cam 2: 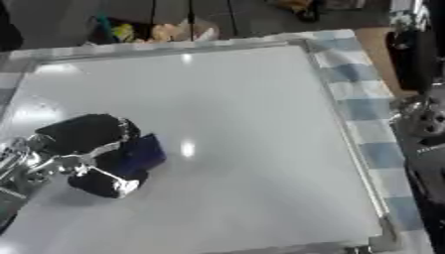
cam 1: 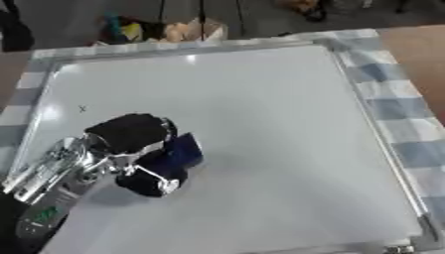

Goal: Wipe the whiteboard clean with a brush.

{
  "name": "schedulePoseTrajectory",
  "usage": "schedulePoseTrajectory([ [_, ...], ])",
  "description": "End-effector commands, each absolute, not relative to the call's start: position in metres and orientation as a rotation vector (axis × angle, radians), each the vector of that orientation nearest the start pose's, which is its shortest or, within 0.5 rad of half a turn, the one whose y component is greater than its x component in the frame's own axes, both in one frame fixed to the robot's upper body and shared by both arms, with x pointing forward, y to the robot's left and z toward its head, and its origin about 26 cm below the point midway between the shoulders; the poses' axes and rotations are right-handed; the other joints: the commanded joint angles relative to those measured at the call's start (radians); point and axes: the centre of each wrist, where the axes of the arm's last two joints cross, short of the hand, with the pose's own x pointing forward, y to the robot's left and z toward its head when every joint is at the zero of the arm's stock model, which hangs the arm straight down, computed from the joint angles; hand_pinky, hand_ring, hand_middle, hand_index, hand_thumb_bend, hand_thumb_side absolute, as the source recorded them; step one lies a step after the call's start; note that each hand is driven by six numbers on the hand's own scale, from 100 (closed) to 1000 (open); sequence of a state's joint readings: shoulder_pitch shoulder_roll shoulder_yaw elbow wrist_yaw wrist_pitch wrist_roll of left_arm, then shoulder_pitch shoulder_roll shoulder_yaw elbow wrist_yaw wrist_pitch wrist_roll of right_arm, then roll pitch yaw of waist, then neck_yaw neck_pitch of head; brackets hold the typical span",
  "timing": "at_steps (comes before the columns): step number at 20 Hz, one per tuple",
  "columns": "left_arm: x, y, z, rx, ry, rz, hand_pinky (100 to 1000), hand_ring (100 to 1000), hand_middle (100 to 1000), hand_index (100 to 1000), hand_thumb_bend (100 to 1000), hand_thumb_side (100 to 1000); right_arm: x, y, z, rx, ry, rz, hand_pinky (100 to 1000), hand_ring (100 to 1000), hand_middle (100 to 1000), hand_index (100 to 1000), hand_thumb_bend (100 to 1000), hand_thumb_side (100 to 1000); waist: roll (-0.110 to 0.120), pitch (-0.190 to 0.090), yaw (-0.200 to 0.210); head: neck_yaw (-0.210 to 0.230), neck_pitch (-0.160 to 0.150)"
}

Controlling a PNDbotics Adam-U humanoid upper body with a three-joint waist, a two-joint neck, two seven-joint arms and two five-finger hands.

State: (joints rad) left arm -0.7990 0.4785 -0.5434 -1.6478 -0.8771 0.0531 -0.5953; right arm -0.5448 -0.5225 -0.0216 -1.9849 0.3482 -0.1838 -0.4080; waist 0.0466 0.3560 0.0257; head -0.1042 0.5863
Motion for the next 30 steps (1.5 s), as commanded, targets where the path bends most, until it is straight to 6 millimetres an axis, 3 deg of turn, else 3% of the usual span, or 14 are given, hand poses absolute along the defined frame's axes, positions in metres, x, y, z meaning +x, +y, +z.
schedulePoseTrajectory([
  [1, 0.369, 0.154, 0.232, 0.925, -1.524, -1.907, 292, 478, 472, 174, 100, 436, 0.305, -0.27, 0.298, 0.94, 3.168, -0.309, 789, 815, 746, 797, 100, 905, -0.005, -0.02, -0.001, 0.002, -0.014],
  [8, 0.38, 0.173, 0.23, 1.007, -1.488, -1.831, 288, 466, 436, 171, 100, 426, 0.305, -0.27, 0.298, 0.933, 3.171, -0.308, 789, 815, 745, 796, 100, 905, -0.006, -0.017, 0.001, 0.005, -0.024],
  [30, 0.419, 0.247, 0.262, 1.198, -1.363, -1.51, 281, 456, 413, 171, 100, 437, 0.305, -0.267, 0.302, 0.903, 3.166, -0.327, 790, 816, 745, 797, 100, 905, -0.004, -0.002, -0.023, 0.038, -0.049],
])
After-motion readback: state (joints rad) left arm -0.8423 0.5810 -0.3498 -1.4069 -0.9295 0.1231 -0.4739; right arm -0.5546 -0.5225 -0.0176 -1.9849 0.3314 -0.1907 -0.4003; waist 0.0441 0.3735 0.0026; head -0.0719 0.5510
